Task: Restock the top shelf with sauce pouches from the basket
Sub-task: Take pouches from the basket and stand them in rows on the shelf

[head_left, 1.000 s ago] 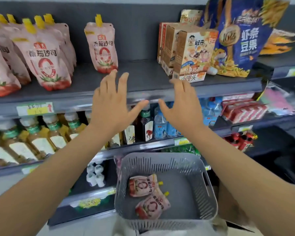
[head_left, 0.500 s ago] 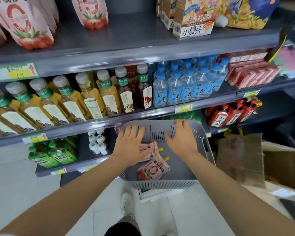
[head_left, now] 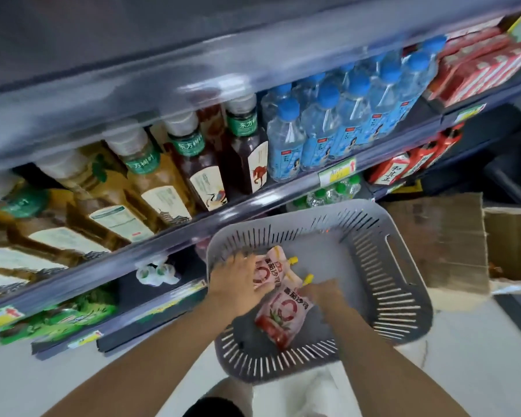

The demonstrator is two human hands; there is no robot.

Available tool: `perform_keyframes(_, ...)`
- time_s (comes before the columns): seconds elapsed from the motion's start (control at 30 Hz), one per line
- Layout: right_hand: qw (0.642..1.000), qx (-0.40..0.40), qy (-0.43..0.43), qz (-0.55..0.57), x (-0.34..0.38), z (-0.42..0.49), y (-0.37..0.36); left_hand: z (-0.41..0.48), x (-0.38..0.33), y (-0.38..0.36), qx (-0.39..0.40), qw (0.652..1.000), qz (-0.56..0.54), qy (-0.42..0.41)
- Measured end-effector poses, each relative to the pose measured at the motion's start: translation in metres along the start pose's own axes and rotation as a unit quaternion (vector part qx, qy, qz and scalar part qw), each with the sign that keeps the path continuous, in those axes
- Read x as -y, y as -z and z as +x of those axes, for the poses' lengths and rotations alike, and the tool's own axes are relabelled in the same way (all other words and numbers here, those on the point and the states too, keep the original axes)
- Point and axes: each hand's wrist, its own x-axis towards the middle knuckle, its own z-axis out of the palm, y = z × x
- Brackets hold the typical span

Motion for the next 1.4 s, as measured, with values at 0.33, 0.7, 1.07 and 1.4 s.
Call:
perform_keyframes(0.33,0.991,-0.002,-0.13,-0.025,0.009,0.01,-0.078,0.024,0.007,-0.01,0.029,0.998,0.054,-0.024)
perform_keyframes(0.7,0.988,-0.104,-0.113,-0.021,0.008,0.011,-0.093,0.027,0.001,-0.022,0.052,0.997,0.064,-0.01)
perform_keyframes(1.07,0.988,-0.073,-0.13,0.03,0.004,0.018,-0.026,0.061,-0.009,-0.05,0.115,0.985,0.131,-0.009)
perform_keyframes(1.4,0.987,0.036,-0.112,0.108,-0.007,0.037,0.003,0.073,0.005,-0.098,0.116,0.992,-0.008,0.038)
